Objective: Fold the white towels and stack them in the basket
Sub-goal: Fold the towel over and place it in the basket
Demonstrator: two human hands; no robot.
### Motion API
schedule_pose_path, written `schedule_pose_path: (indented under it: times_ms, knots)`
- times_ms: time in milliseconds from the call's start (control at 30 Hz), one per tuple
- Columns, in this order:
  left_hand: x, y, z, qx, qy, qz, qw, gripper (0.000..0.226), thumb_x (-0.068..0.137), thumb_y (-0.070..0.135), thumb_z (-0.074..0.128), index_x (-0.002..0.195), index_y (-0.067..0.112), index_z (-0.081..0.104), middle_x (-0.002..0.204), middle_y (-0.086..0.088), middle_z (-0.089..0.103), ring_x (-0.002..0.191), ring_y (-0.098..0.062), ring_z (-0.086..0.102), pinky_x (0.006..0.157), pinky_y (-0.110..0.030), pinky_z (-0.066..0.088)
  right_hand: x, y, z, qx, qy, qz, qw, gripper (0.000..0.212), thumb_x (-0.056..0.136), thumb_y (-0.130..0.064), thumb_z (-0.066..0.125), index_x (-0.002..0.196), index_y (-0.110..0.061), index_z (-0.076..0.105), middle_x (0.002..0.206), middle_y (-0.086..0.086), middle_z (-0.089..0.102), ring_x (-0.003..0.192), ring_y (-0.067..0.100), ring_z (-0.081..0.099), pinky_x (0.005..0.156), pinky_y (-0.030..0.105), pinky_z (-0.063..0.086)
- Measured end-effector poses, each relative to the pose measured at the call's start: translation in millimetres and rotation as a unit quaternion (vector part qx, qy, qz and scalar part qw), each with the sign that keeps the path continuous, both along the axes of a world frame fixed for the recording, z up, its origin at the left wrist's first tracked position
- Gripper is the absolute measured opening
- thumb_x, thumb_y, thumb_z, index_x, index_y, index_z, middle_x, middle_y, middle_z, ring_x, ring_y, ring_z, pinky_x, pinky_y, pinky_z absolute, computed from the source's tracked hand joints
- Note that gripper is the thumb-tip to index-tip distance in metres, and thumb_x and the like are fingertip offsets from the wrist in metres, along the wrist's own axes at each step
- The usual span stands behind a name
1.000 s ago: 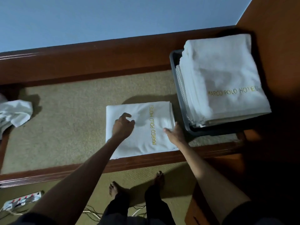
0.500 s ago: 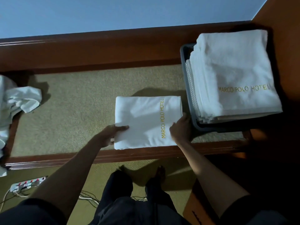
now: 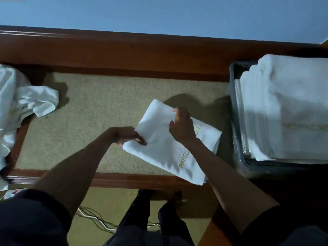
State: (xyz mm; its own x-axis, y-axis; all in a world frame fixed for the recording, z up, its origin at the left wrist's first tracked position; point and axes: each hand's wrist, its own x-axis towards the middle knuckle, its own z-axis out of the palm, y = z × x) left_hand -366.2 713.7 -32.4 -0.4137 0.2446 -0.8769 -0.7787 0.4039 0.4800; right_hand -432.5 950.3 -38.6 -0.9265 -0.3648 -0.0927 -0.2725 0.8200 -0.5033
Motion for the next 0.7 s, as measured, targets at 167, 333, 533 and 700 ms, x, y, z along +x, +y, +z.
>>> schedule_pose_path:
  times_ms: [167,333,533,700]
  knots:
    - [-92,-64,11,-0.248,0.157,-0.098,0.951,0.059,0.053,0.04,0.088,0.104,0.015,0.073,0.109,-0.008,0.072,0.096,-0.024,0.067,0.081,-0.035,0.055,-37,-39,9,-0.005,0.007,-0.025,1.0,0.044,0.086,-0.009,0.062,0.129,-0.008,0.052,0.132,0.013,0.049,0.122,0.032,0.049,0.102,0.042,0.04]
    - [-169,-76,-9,-0.413,0.36,-0.135,0.826,0.067,0.068,0.034,0.087,0.128,0.019,0.062,0.126,-0.01,0.065,0.12,-0.035,0.059,0.097,-0.046,0.05,-65,-60,3,-0.016,0.044,-0.073,0.996,0.043,0.085,-0.008,0.065,0.127,-0.007,0.056,0.132,0.014,0.051,0.116,0.036,0.054,0.091,0.043,0.047]
    - [-168,-52,-32,-0.44,0.449,-0.106,0.77,0.071,0.077,0.013,0.062,0.147,0.016,0.046,0.144,-0.009,0.055,0.139,-0.031,0.042,0.117,-0.051,0.032,-104,-79,-20,-0.032,0.065,-0.07,0.995,0.048,0.087,-0.008,0.062,0.134,-0.003,0.052,0.146,0.019,0.044,0.13,0.037,0.048,0.103,0.043,0.044]
    - [-152,-39,-79,-0.384,0.519,-0.036,0.763,0.064,0.101,0.039,0.039,0.159,0.012,0.03,0.165,-0.012,0.029,0.155,-0.03,0.019,0.127,-0.051,0.013,-119,-98,-61,-0.004,0.125,0.001,0.992,0.051,0.103,-0.031,0.042,0.144,-0.003,0.052,0.155,0.03,0.036,0.142,0.047,0.038,0.115,0.051,0.025]
